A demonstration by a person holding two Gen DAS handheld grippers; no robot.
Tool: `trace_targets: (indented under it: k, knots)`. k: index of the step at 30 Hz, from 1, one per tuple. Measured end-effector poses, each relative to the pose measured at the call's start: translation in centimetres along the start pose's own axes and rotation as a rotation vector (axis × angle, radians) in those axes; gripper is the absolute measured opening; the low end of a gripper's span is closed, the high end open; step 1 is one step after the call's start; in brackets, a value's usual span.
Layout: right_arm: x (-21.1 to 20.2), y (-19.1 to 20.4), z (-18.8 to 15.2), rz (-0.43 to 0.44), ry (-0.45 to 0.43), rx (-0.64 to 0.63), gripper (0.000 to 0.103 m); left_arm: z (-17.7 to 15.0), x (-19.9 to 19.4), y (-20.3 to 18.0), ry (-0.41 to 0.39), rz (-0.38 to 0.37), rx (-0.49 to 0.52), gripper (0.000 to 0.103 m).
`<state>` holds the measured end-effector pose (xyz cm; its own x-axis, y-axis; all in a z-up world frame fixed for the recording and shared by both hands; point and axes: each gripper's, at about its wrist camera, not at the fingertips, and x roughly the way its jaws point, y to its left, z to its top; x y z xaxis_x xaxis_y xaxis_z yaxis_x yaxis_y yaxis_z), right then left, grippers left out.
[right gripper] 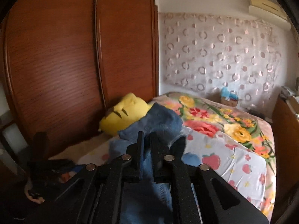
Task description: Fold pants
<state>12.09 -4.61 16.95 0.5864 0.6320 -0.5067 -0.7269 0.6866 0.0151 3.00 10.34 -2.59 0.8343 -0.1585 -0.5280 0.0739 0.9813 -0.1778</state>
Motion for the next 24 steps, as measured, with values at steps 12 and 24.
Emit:
trace_targets:
  k: [12, 24]
  knots:
    - [3.1, -5.2, -6.5, -0.05, 0.121, 0.107, 0.047, -0.9, 2.6, -0.9, 0.061, -0.009, 0.03, 0.04]
    - [9.3, -5.5, -14.0, -0.025, 0.296, 0.171, 0.051, -2.1, 4.0, -2.2, 0.119, -0.041, 0.104, 0.04]
